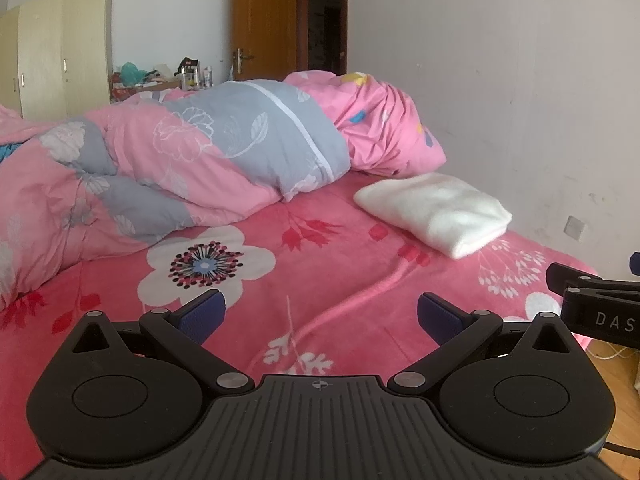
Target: Fold clothes
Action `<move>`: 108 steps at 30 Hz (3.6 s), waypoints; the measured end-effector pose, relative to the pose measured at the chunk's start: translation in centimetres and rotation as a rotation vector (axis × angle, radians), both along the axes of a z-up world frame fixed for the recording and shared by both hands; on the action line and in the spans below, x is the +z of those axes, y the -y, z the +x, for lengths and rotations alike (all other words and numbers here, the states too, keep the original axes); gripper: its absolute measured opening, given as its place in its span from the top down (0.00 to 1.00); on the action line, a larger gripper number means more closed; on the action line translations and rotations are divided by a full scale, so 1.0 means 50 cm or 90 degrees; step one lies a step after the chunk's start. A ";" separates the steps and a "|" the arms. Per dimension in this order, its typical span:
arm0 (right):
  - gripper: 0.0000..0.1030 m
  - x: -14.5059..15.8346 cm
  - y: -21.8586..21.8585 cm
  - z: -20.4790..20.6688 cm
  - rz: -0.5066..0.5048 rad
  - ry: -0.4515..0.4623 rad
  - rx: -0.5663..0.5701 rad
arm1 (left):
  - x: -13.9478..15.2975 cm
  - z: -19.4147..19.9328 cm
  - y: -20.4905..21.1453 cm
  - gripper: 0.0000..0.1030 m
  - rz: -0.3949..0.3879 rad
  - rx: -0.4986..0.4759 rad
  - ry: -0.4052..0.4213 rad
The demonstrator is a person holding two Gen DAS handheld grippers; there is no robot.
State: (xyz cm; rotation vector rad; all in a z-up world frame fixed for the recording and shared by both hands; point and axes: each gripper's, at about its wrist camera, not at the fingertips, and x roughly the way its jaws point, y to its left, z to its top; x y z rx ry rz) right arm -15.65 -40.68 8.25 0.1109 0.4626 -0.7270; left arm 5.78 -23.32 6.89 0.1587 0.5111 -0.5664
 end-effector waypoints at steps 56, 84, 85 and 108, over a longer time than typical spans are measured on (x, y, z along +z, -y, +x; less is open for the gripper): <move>0.00 -0.001 -0.004 0.003 -0.002 -0.007 0.002 | 0.002 -0.002 0.001 0.00 -0.001 0.001 -0.001; 0.00 0.000 -0.007 0.008 -0.005 -0.010 0.011 | 0.002 -0.001 -0.001 0.00 -0.002 0.004 0.000; 0.00 0.000 -0.007 0.008 -0.004 -0.010 0.011 | 0.002 -0.001 -0.001 0.00 -0.003 0.003 0.001; 0.00 -0.001 -0.009 0.011 -0.009 -0.016 0.016 | 0.002 0.000 -0.001 0.00 -0.002 0.004 -0.002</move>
